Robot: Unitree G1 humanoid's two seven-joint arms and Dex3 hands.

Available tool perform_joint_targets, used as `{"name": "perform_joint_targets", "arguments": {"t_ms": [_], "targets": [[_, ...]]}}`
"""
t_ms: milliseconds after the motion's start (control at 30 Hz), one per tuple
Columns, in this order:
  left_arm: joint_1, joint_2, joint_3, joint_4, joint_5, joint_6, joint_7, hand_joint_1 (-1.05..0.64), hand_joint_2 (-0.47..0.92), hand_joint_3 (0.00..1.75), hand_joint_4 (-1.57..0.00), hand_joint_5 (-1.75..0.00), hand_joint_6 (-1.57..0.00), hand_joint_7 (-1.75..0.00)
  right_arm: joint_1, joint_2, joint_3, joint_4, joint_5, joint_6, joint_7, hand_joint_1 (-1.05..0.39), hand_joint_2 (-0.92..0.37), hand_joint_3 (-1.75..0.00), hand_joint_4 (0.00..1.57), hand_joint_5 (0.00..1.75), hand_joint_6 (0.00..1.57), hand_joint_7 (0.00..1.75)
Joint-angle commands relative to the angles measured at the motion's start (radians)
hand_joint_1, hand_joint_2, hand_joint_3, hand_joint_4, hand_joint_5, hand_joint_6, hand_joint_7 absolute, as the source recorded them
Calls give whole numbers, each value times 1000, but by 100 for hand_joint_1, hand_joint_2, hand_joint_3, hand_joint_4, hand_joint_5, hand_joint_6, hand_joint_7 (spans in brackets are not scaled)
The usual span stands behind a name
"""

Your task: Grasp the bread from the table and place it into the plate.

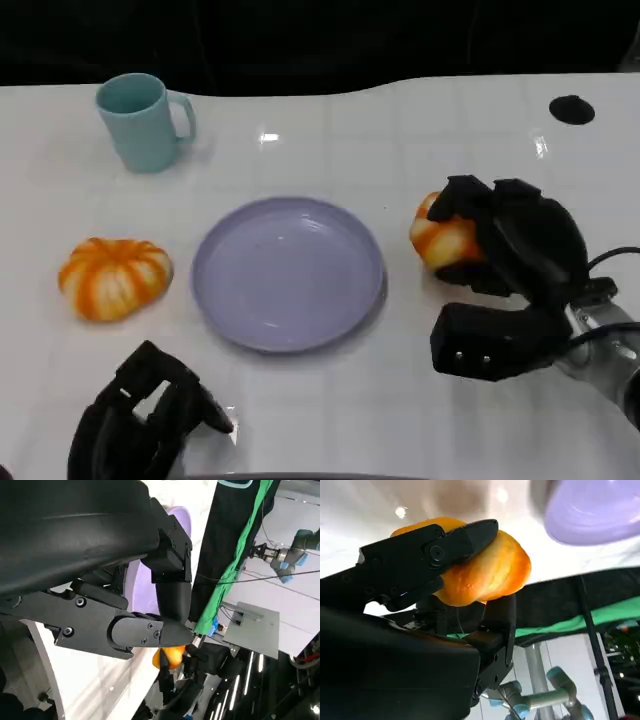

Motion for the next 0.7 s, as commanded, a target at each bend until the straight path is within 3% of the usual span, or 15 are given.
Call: {"name": "perform_joint_targets", "arguments": {"t_ms": [33,200,267,333,700], "targets": [[1,13,6,2,-9,0,-3,-52,92,26,-61,-175,-51,-148,-17,15,-29,-38,38,-50,11,-14,-92,-33,74,175,59,168],[-6,20,7,14,-2,-5,-1,-53,92,26,-61,-175,-51,-147,-32,49,-29,-78,43,-86,35,-13,-85,-41,76,175,66,159],[-9,21,9,18,-5,-4,-6,-52,92,26,-61,-175,-51,-147,-41,66,-26,-92,42,-88,50,-10,-73,-65,78,175,69,157],[-11,20,11,23,-7,-7,-7,-51,92,27,-61,-175,-51,-147,-52,85,-18,-99,31,-77,56,-10,-68,-74,80,175,71,155],[-7,21,11,19,1,-8,0,-51,92,28,-60,-175,-52,-146,-95,198,11,-80,5,-36,97,-2,-61,-77,82,175,73,156]]}}
